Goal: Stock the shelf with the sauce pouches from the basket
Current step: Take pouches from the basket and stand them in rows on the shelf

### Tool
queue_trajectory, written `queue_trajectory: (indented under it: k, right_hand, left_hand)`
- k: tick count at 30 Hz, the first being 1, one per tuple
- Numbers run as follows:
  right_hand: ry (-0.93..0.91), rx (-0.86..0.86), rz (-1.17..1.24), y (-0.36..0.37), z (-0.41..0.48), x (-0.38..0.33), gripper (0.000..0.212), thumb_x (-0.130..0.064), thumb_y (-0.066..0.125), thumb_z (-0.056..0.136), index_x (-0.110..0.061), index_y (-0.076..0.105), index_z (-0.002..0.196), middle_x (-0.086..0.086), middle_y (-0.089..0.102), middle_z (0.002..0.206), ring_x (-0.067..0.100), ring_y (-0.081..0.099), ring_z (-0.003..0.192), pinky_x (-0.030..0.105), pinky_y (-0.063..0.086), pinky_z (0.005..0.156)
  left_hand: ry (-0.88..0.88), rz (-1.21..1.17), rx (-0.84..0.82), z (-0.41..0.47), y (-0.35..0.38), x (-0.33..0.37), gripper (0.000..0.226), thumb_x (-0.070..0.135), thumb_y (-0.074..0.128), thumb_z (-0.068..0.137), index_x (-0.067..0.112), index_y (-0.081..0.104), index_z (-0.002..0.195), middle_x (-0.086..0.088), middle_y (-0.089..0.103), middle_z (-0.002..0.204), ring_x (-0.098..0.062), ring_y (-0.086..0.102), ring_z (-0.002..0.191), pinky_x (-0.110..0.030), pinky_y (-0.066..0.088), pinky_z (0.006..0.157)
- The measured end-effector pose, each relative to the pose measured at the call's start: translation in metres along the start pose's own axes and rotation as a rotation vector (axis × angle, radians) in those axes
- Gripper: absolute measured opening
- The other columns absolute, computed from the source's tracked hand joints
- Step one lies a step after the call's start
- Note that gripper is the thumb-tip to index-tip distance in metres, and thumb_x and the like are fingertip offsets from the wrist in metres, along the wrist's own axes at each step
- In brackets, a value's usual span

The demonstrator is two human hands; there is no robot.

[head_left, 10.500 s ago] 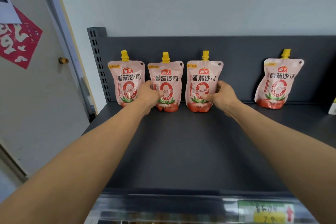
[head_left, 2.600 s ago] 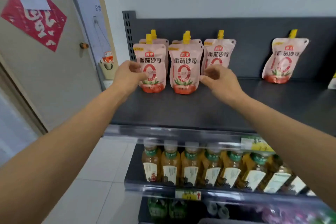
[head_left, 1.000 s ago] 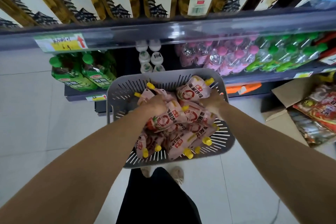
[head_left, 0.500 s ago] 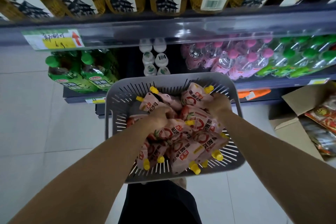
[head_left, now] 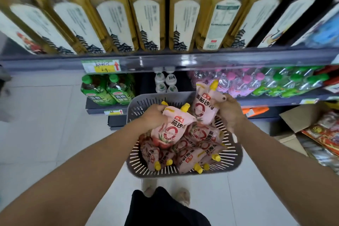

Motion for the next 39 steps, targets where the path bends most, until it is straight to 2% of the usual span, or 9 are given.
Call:
queue_trajectory:
  k: [2,5,9,13,19,25,31,36,39]
  right_hand:
    - [-0.042,-0.001,0.043,-0.003,-0.022,-0.023,0.022,-0.001,0.06,0.085,-0.003,0.06,0.107,0.014,0.068,0.098,0.027,0.065,0.086,0.044,0.054,0.081]
    - [-0.151,-0.008,0.053,-0.005,-0.061,-0.062,0.014,0.0,0.057,0.087,-0.01,0.065,0.092,0.01,0.069,0.091,0.026,0.064,0.086,0.039,0.053,0.08]
    - [-0.316,0.041,0.06,-0.017,-0.119,-0.123,0.015,-0.003,0.057,0.087,-0.007,0.065,0.098,0.011,0.067,0.097,0.021,0.063,0.082,0.031,0.051,0.074]
    - [-0.438,0.021,0.065,-0.025,-0.165,-0.183,0.022,-0.002,0.055,0.087,0.002,0.057,0.109,0.023,0.065,0.11,0.037,0.062,0.102,0.054,0.05,0.091]
    - [-0.695,-0.015,0.081,-0.023,-0.239,-0.271,0.019,-0.005,0.055,0.087,-0.003,0.058,0.106,0.018,0.068,0.102,0.033,0.066,0.093,0.052,0.055,0.082]
    - [-0.896,-0.018,0.181,-0.001,-0.292,-0.338,0.011,-0.014,0.055,0.089,-0.011,0.056,0.1,0.001,0.067,0.088,0.014,0.067,0.077,0.019,0.053,0.047]
    - [-1.015,-0.049,0.215,0.037,-0.324,-0.394,0.013,-0.014,0.055,0.09,-0.012,0.056,0.102,-0.003,0.068,0.09,0.008,0.068,0.078,0.022,0.057,0.055]
    - [-1.034,-0.049,0.223,0.082,-0.329,-0.44,0.021,-0.015,0.055,0.088,-0.005,0.054,0.107,0.012,0.067,0.105,0.024,0.068,0.09,0.047,0.058,0.077]
    - [-1.058,-0.044,0.198,0.115,-0.326,-0.462,0.008,-0.014,0.055,0.087,-0.01,0.055,0.094,0.01,0.067,0.1,0.024,0.067,0.089,0.043,0.059,0.075]
  left_hand:
    - [0.022,-0.003,-0.001,-0.02,-0.012,0.025,0.036,0.005,0.068,0.08,0.007,0.063,0.115,-0.014,0.066,0.117,-0.024,0.06,0.109,-0.044,0.045,0.101]
    - [0.08,0.031,-0.027,-0.056,-0.033,0.071,0.037,0.01,0.067,0.082,0.008,0.062,0.119,-0.013,0.066,0.118,-0.025,0.06,0.111,-0.042,0.046,0.101]
    - [0.183,0.03,-0.018,-0.12,-0.062,0.134,0.035,0.009,0.066,0.083,0.005,0.061,0.117,-0.017,0.065,0.118,-0.029,0.061,0.111,-0.046,0.046,0.1]
    - [0.295,-0.017,0.051,-0.177,-0.092,0.185,0.033,0.011,0.065,0.084,0.003,0.061,0.115,-0.018,0.065,0.118,-0.032,0.06,0.112,-0.048,0.046,0.1]
    - [0.517,-0.1,0.116,-0.263,-0.132,0.254,0.014,0.009,0.062,0.085,0.018,0.066,0.095,-0.001,0.074,0.092,-0.016,0.071,0.085,-0.027,0.056,0.068]
    - [0.654,-0.224,0.241,-0.322,-0.181,0.291,0.016,0.003,0.059,0.086,0.017,0.066,0.09,0.004,0.076,0.079,-0.011,0.071,0.073,-0.024,0.055,0.061]
    - [0.756,-0.267,0.428,-0.356,-0.247,0.313,0.016,0.006,0.058,0.087,0.019,0.066,0.092,0.007,0.076,0.083,-0.009,0.072,0.079,-0.023,0.058,0.061]
    - [0.798,-0.301,0.6,-0.372,-0.315,0.318,0.016,0.005,0.056,0.088,0.018,0.064,0.089,0.008,0.076,0.076,-0.007,0.072,0.07,-0.022,0.055,0.055]
    - [0.81,-0.363,0.688,-0.372,-0.358,0.314,0.017,0.002,0.055,0.088,0.017,0.063,0.087,0.004,0.073,0.08,-0.009,0.071,0.067,-0.022,0.054,0.054]
Point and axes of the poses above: each hand's wrist, its own z-axis towards the middle knuckle, its own y-axis out of the palm, x = y × z, the point moved 4 cm from there along z, towards the middle knuckle
